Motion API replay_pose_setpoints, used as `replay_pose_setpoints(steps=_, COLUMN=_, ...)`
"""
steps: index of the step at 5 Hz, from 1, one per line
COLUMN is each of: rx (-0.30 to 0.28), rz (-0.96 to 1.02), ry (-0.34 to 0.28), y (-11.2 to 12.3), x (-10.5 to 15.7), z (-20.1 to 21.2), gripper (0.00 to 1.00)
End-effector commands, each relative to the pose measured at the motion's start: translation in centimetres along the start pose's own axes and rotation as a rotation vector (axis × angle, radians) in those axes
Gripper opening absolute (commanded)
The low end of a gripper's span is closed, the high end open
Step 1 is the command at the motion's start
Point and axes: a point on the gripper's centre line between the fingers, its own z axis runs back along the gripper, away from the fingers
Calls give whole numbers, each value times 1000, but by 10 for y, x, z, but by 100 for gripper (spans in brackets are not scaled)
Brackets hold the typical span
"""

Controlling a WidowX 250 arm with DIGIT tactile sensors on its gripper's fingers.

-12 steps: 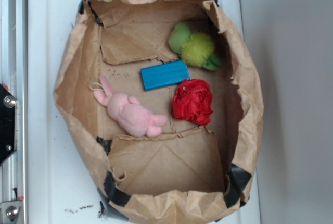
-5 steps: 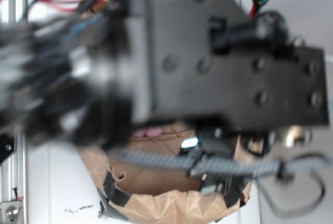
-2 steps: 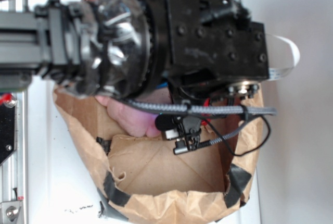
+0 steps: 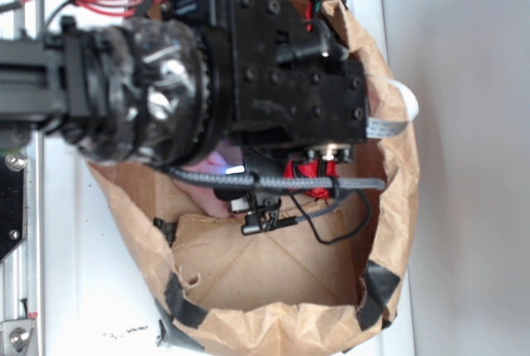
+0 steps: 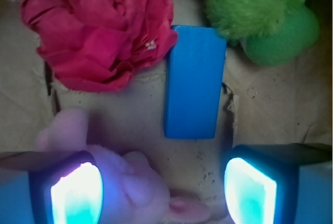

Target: Grab the pink bunny.

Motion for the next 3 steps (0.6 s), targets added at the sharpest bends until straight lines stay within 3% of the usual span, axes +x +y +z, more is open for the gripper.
replay_pose_setpoints(steps=1, rx=0, rz=-7, ry=-73, y=4, x=6, z=22, gripper=100)
replay_pose_setpoints(steps=3, rx=-28, rz=-201, ry=-111, y=-1, x=-22, z=27, gripper=100)
